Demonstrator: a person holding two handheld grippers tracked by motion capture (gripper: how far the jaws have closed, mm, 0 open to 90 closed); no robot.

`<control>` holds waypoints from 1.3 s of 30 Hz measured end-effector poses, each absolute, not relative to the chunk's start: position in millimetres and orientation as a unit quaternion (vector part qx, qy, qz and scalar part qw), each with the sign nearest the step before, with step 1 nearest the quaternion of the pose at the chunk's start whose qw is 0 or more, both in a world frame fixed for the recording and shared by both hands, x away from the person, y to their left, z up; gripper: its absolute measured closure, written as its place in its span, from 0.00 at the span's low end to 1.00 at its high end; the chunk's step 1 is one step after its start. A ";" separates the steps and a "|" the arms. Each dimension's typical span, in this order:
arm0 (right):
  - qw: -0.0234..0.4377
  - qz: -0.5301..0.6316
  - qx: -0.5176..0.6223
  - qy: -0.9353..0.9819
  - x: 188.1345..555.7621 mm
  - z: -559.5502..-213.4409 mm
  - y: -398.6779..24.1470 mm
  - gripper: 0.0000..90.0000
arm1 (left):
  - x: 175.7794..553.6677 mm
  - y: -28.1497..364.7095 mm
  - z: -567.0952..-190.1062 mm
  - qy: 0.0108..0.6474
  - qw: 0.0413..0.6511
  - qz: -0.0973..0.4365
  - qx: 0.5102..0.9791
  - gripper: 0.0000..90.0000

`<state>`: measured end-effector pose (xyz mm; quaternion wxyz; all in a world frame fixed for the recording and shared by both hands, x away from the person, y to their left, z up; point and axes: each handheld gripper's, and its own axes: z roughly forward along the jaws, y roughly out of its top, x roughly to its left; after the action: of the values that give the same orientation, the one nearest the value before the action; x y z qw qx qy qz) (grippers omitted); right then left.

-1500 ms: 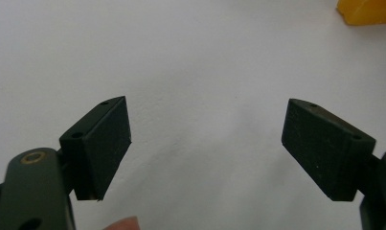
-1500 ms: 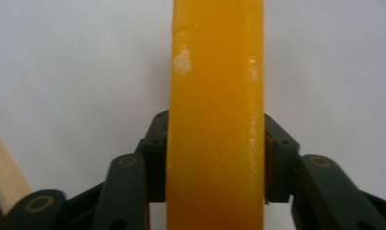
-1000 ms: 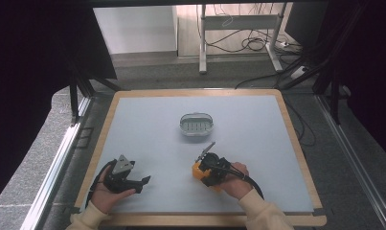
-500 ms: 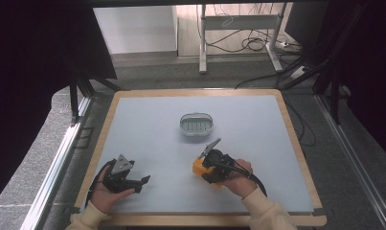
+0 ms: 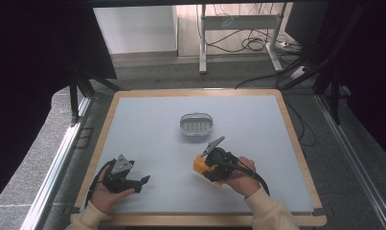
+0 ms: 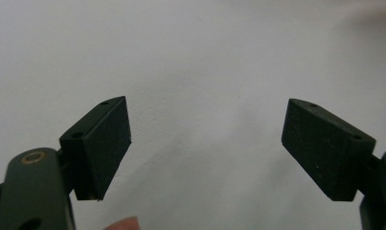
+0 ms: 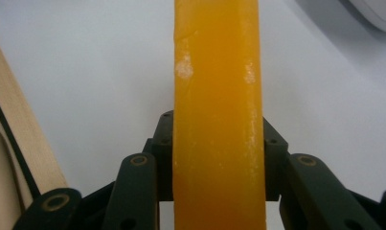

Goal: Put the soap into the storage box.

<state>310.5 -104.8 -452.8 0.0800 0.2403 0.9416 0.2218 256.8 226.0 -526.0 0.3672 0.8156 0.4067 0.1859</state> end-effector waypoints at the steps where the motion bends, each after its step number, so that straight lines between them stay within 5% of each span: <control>1: 0.081 0.223 0.238 0.942 310.3 -452.2 -104.8 0.68 | 256.8 226.0 -526.0 0.407 0.367 0.186 0.816 0.19; 39: 0.077 0.253 0.216 0.940 318.3 -436.7 -107.5 0.68 | 255.8 227.8 -524.7 0.403 0.362 0.192 0.818 0.19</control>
<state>318.3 -107.5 -436.7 0.0767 0.2159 0.9400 0.2526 255.8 227.8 -524.7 0.3618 0.8183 0.4032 0.1921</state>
